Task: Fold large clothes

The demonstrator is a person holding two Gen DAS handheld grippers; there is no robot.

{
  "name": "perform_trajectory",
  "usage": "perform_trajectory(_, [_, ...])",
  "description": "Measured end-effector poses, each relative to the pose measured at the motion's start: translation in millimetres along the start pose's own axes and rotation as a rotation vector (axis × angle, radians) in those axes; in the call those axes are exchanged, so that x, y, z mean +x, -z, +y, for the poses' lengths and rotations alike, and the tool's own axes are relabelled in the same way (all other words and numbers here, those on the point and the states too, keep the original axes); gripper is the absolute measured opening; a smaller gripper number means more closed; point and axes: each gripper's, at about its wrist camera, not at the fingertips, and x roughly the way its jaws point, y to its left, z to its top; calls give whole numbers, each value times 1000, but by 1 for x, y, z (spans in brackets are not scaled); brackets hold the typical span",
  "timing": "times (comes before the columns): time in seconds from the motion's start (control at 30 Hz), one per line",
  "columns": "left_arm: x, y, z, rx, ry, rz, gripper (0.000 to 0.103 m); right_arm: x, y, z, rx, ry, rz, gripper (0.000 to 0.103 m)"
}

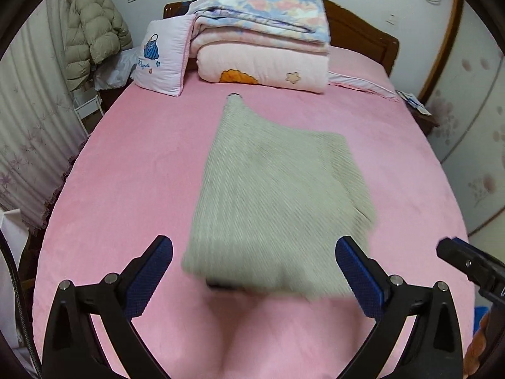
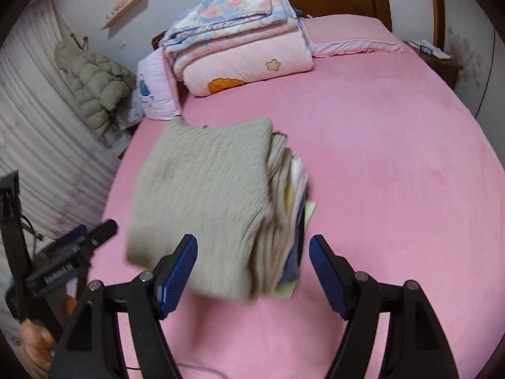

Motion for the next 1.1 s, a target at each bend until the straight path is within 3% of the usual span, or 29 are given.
perform_trajectory(0.17, [-86,38,-22,8,18,-18,103,-72,30,15,-21,-43,-7,74])
perform_trajectory(0.3, [-151,69,-37,32,-14,-50,103,-138,60,24,-55,-96,-15,74])
perform_trajectory(0.6, [-284,163,-82,47,-20,-87,103,-275,143,12,-180,-154,-38,74])
perform_trajectory(0.87, [-358,252,-135,79,16,-93,103,-364,223,-43,-199,-153,-16,74])
perform_trajectory(1.1, [-378,314,-170,117,6,-74,103,-390,282,-85,-183,-113,14,74])
